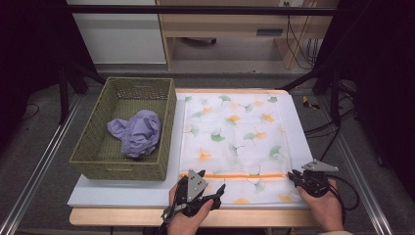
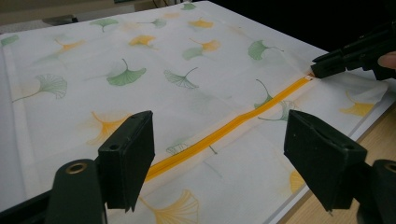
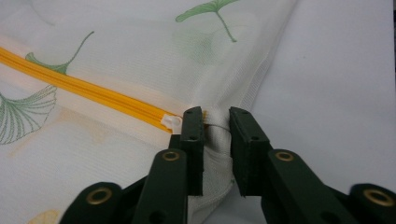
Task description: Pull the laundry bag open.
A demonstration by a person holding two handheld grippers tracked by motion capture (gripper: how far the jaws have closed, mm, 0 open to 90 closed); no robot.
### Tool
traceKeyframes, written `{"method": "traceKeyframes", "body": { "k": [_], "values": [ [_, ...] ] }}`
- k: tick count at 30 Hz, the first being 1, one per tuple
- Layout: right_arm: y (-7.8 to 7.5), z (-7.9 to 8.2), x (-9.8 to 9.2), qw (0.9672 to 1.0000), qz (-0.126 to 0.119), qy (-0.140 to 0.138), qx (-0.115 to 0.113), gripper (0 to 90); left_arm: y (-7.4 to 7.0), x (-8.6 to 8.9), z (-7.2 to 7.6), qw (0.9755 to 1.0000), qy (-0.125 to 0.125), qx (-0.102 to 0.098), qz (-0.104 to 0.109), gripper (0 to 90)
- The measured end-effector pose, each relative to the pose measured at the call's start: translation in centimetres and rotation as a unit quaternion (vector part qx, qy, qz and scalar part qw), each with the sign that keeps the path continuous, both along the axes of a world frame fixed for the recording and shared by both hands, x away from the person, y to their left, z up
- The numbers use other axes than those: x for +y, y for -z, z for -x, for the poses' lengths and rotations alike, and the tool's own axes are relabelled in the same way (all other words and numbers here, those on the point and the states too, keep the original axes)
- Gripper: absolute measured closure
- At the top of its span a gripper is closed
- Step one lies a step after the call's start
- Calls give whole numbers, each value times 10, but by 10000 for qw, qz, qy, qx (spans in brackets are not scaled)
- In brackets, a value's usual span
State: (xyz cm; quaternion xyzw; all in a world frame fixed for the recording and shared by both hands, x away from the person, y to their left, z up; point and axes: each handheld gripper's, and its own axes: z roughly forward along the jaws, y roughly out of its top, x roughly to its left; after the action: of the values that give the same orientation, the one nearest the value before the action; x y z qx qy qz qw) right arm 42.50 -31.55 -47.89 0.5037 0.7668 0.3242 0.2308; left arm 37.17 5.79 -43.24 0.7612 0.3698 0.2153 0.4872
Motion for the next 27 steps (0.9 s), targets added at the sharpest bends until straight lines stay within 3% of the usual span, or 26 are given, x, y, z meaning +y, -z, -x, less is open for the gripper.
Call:
{"method": "traceKeyframes", "body": {
  "k": [4, 8, 14, 16, 21, 27],
  "values": [
    [-4, 0, 2, 10000, -62, 29, -62, 831, 6, -10, -5, 9999, 97, 79, -85, 241],
    [-11, 3, -1, 9992, -278, 45, -295, 832, 10, -26, -15, 9994, 249, 205, -127, 243],
    [-20, 7, -4, 9966, -498, -76, -655, 835, 6, -52, -32, 9989, 364, 225, -163, 247],
    [-23, 8, -4, 9954, -609, -122, -728, 836, 0, -60, -33, 9988, 420, 154, -208, 253],
    [-28, 8, -2, 9944, -612, -223, -834, 839, -11, -74, -30, 9980, 523, 102, -350, 269],
    [-34, 10, 2, 9938, -588, -283, -898, 839, -8, -84, -24, 9981, 532, 126, -298, 306]
  ]
}}
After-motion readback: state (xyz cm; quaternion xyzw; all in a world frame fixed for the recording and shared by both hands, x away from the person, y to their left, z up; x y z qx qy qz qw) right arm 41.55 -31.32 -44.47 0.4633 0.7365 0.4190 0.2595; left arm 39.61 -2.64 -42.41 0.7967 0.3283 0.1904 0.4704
